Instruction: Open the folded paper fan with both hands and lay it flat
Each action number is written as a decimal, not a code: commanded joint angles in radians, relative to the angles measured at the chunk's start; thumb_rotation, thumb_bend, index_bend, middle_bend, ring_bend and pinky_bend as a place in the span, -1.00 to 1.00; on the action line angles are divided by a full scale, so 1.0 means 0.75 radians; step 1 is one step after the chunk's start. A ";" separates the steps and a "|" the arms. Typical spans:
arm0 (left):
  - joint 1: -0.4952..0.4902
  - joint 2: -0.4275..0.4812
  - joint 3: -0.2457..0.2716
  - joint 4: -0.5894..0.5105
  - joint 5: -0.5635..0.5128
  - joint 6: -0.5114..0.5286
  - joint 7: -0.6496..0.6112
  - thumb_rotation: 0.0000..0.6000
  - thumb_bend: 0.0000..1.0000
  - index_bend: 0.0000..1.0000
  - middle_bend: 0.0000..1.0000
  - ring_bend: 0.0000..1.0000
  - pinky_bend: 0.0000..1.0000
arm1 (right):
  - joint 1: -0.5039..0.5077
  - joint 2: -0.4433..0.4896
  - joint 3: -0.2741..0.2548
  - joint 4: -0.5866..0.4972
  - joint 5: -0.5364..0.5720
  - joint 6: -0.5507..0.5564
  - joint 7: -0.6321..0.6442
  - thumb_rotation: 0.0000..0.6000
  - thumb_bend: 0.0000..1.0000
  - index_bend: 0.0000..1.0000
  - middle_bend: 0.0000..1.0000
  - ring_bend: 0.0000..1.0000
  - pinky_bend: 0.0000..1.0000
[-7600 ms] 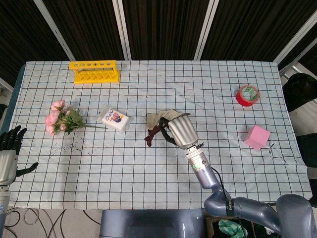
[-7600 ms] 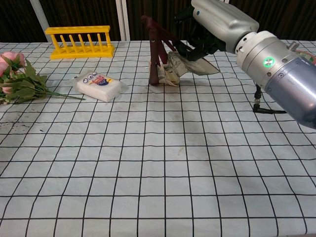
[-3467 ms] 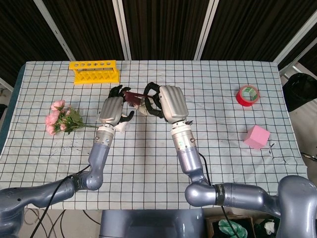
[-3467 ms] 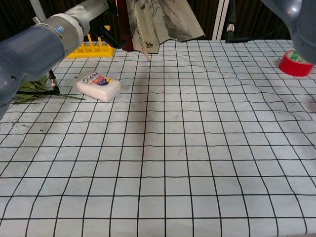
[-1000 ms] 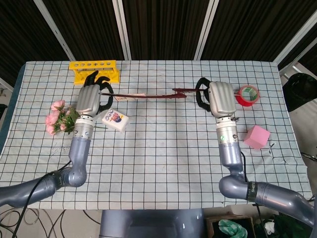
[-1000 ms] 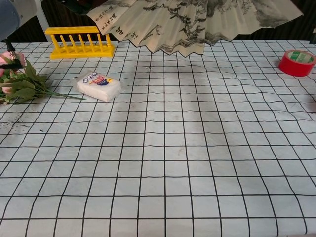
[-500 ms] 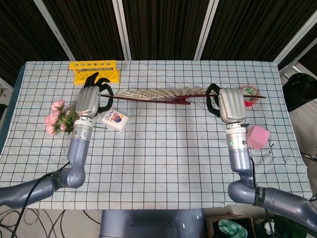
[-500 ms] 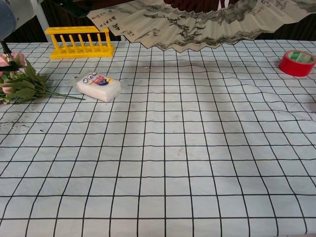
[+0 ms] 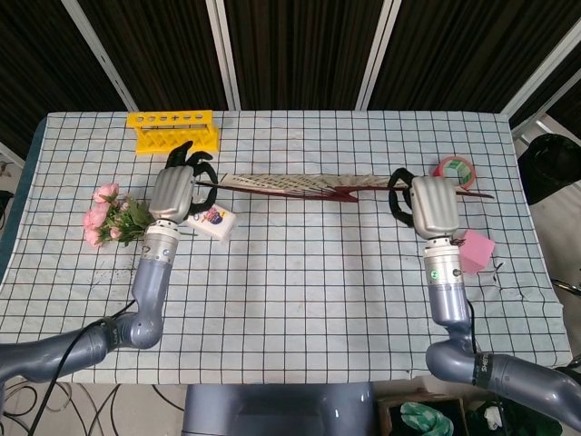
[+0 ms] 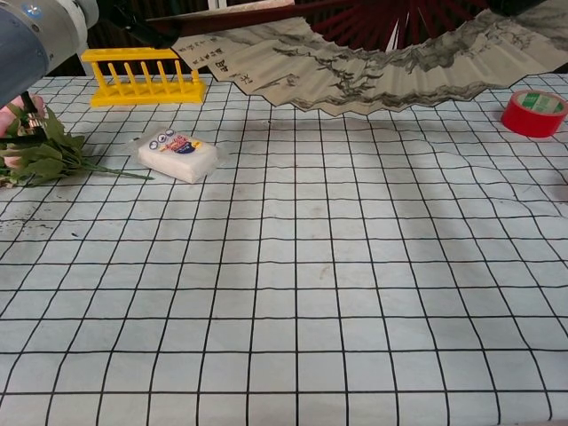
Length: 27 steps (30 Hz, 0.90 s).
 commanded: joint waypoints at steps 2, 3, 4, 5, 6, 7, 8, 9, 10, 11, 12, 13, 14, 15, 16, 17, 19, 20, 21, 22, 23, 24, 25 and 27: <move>0.001 -0.011 0.011 0.000 0.005 0.004 0.004 1.00 -0.11 0.30 -0.49 -1.00 -0.85 | -0.020 -0.005 -0.017 -0.001 -0.020 0.005 0.008 1.00 0.22 0.80 0.97 1.00 0.92; 0.003 -0.015 0.016 -0.002 0.005 0.004 0.005 1.00 -0.11 0.30 -0.49 -1.00 -0.85 | -0.027 -0.005 -0.024 -0.002 -0.026 0.007 0.010 1.00 0.22 0.80 0.97 1.00 0.92; 0.005 -0.018 0.021 -0.004 0.007 0.006 0.007 1.00 -0.11 0.30 -0.49 -1.00 -0.85 | -0.035 -0.005 -0.030 -0.004 -0.032 0.009 0.012 1.00 0.22 0.80 0.97 1.00 0.92; 0.007 -0.021 0.029 -0.007 0.009 0.006 0.011 1.00 -0.11 0.30 -0.49 -1.00 -0.85 | -0.043 -0.005 -0.037 -0.007 -0.037 0.011 0.013 1.00 0.22 0.80 0.97 1.00 0.92; 0.010 -0.023 0.035 -0.010 0.010 0.008 0.013 1.00 -0.11 0.30 -0.49 -1.00 -0.85 | -0.051 -0.004 -0.043 -0.010 -0.043 0.013 0.015 1.00 0.22 0.80 0.97 1.00 0.92; 0.013 -0.026 0.040 -0.013 0.011 0.009 0.014 1.00 -0.11 0.30 -0.49 -1.00 -0.85 | -0.057 -0.004 -0.049 -0.012 -0.046 0.014 0.015 1.00 0.22 0.80 0.97 1.00 0.92; 0.016 -0.029 0.044 -0.017 0.010 0.011 0.014 1.00 -0.11 0.30 -0.49 -1.00 -0.85 | -0.063 -0.003 -0.055 -0.015 -0.051 0.016 0.014 1.00 0.22 0.80 0.97 1.00 0.92; 0.021 -0.033 0.052 -0.022 0.010 0.013 0.015 1.00 -0.11 0.30 -0.49 -1.00 -0.85 | -0.073 -0.003 -0.064 -0.019 -0.057 0.019 0.014 1.00 0.22 0.80 0.97 1.00 0.92; 0.025 -0.035 0.057 -0.026 0.010 0.015 0.017 1.00 -0.11 0.30 -0.49 -1.00 -0.85 | -0.080 -0.002 -0.070 -0.023 -0.061 0.022 0.014 1.00 0.22 0.80 0.97 1.00 0.92; 0.031 -0.037 0.065 -0.033 0.012 0.018 0.019 1.00 -0.11 0.30 -0.49 -1.00 -0.85 | -0.090 -0.001 -0.079 -0.029 -0.068 0.027 0.013 1.00 0.22 0.80 0.97 1.00 0.92; 0.035 -0.039 0.072 -0.039 0.015 0.021 0.021 1.00 -0.11 0.30 -0.49 -1.00 -0.85 | -0.099 0.001 -0.086 -0.033 -0.077 0.031 0.012 1.00 0.22 0.80 0.97 1.00 0.92; 0.040 -0.040 0.078 -0.045 0.017 0.022 0.023 1.00 -0.11 0.30 -0.49 -1.00 -0.85 | -0.107 0.003 -0.096 -0.037 -0.088 0.035 0.009 1.00 0.22 0.80 0.97 1.00 0.92; 0.045 -0.040 0.084 -0.052 0.020 0.025 0.023 1.00 -0.11 0.30 -0.49 -1.00 -0.85 | -0.116 0.005 -0.106 -0.040 -0.099 0.040 0.005 1.00 0.22 0.80 0.97 1.00 0.92; 0.050 -0.041 0.088 -0.059 0.022 0.028 0.023 1.00 -0.11 0.30 -0.49 -1.00 -0.85 | -0.125 0.007 -0.116 -0.046 -0.109 0.043 0.002 1.00 0.21 0.80 0.96 0.99 0.92; 0.053 -0.040 0.093 -0.065 0.024 0.029 0.024 1.00 -0.11 0.30 -0.49 -1.00 -0.85 | -0.130 0.008 -0.121 -0.050 -0.114 0.046 0.001 1.00 0.19 0.80 0.96 0.99 0.92; 0.058 -0.039 0.099 -0.073 0.027 0.031 0.027 1.00 -0.11 0.30 -0.49 -1.00 -0.85 | -0.139 0.011 -0.129 -0.057 -0.121 0.048 -0.003 1.00 0.16 0.79 0.95 0.98 0.91; 0.068 -0.038 0.109 -0.089 0.032 0.035 0.027 1.00 -0.11 0.30 -0.49 -1.00 -0.85 | -0.154 0.020 -0.153 -0.070 -0.138 0.048 -0.025 1.00 0.03 0.57 0.94 0.97 0.91; 0.073 -0.038 0.113 -0.097 0.034 0.038 0.027 1.00 -0.11 0.30 -0.49 -1.00 -0.85 | -0.161 0.026 -0.165 -0.077 -0.148 0.047 -0.035 1.00 -0.03 0.42 0.93 0.96 0.90; 0.077 -0.037 0.117 -0.103 0.036 0.040 0.027 1.00 -0.11 0.30 -0.49 -1.00 -0.85 | -0.166 0.030 -0.174 -0.082 -0.155 0.046 -0.045 1.00 -0.13 0.19 0.92 0.96 0.90; 0.081 -0.036 0.120 -0.109 0.038 0.043 0.028 1.00 -0.11 0.30 -0.49 -1.00 -0.85 | -0.172 0.037 -0.184 -0.092 -0.160 0.042 -0.057 1.00 -0.21 0.00 0.92 0.96 0.90; 0.086 -0.036 0.123 -0.116 0.040 0.045 0.028 1.00 -0.11 0.30 -0.49 -1.00 -0.85 | -0.178 0.044 -0.195 -0.104 -0.165 0.037 -0.069 1.00 -0.30 -0.19 0.91 0.95 0.90; 0.089 -0.035 0.125 -0.122 0.040 0.046 0.028 1.00 -0.11 0.30 -0.49 -1.00 -0.85 | -0.183 0.051 -0.202 -0.116 -0.167 0.033 -0.080 1.00 -0.37 -0.36 0.90 0.95 0.90; 0.093 -0.035 0.126 -0.129 0.041 0.048 0.028 1.00 -0.11 0.30 -0.49 -1.00 -0.85 | -0.188 0.056 -0.210 -0.127 -0.166 0.029 -0.096 1.00 -0.42 -0.48 0.89 0.94 0.89; 0.099 -0.035 0.129 -0.139 0.040 0.050 0.029 1.00 -0.11 0.30 -0.49 -1.00 -0.85 | -0.195 0.066 -0.221 -0.146 -0.165 0.022 -0.123 1.00 -0.52 -0.70 0.87 0.93 0.89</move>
